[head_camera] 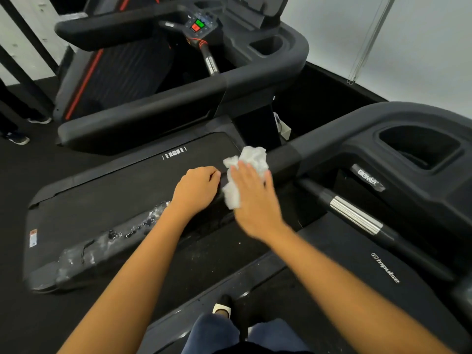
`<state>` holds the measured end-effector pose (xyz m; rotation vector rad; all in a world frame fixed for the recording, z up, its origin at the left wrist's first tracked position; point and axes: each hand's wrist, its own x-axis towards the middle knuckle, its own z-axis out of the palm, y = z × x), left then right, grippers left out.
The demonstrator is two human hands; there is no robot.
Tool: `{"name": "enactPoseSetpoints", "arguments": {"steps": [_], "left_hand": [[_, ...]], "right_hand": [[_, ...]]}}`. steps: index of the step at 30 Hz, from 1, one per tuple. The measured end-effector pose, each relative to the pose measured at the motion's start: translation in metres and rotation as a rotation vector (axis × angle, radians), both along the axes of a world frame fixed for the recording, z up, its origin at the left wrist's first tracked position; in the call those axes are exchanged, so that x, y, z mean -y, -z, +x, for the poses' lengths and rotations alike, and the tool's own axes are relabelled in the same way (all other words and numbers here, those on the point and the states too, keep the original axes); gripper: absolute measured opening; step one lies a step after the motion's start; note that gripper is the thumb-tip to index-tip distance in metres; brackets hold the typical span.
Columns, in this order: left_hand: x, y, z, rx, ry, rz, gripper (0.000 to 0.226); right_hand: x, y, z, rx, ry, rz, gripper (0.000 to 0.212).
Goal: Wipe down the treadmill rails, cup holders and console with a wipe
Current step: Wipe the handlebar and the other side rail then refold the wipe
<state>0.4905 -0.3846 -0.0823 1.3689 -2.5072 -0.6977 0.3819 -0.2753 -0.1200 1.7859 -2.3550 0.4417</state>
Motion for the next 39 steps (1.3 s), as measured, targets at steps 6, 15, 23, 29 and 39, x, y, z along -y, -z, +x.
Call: {"name": "enactPoseSetpoints", "arguments": {"steps": [6,15,23,29,39], "left_hand": [[-0.027,0.004,0.034,0.039,-0.144,-0.199,0.034],[-0.044,-0.024,0.044,-0.267,-0.302,-0.105,0.034],[-0.064,-0.024,0.046,-0.294,-0.310,-0.122,0.035],[-0.060,-0.025,0.047,-0.408,-0.302,-0.064,0.026],[-0.047,-0.018,0.027,-0.230,-0.235,-0.122,0.029]], "right_hand": [[0.026,-0.025,-0.085,0.103,0.328,0.131,0.056],[0.007,-0.009,0.077,-0.108,-0.405,0.195,0.078],[0.007,-0.021,-0.046,0.016,0.107,0.195,0.069],[0.013,-0.019,0.072,0.040,-0.211,0.278,0.076],[0.028,-0.078,-0.018,0.744,-0.286,0.153,0.043]]}}
